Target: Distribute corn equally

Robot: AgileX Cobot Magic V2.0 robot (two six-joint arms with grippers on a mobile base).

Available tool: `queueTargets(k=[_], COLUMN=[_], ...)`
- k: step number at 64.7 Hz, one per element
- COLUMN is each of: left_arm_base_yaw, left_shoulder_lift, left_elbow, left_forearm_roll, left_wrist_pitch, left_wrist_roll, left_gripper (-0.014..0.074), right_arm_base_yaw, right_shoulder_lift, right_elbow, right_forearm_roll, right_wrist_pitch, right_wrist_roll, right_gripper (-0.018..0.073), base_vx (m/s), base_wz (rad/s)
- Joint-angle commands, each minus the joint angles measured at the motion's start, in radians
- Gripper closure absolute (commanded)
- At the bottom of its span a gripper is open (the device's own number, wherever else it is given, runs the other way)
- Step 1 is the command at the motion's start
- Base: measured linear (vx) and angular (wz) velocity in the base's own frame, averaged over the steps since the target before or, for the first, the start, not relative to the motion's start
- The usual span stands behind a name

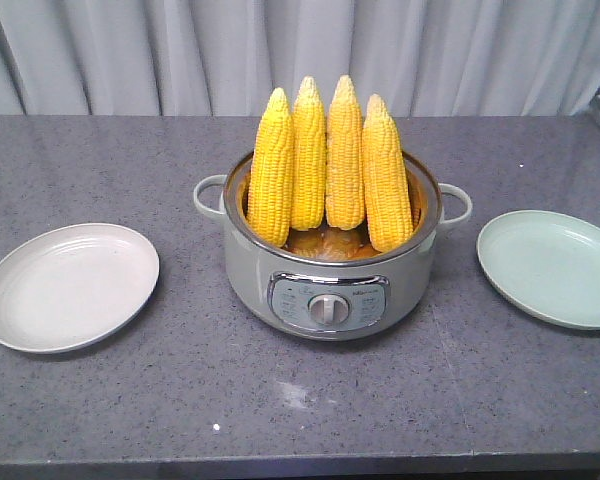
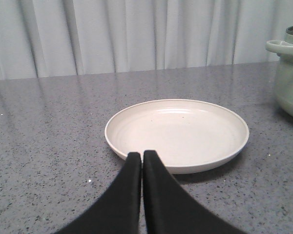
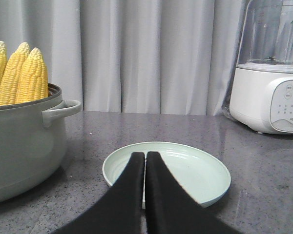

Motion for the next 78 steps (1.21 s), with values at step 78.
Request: queueTargets(k=[78], left_arm_base_yaw=[0.002], left_shoulder_lift=[-0.017], left_elbow=[-0.002], left_forearm_roll=[-0.297], left_wrist_pitch=[-0.077], left_wrist_roll=[-0.375], left_gripper=[0.0603], right_arm_base_yaw=[-0.006], right_shoulder_lift=[-0.005], right_elbow=[0.008], right_forearm_roll=[0.536], right_wrist_pitch=[-0.075], right_wrist_roll=[0.390], right_gripper=[0.0564], base_vx=[0.00], base_wz=[0.00])
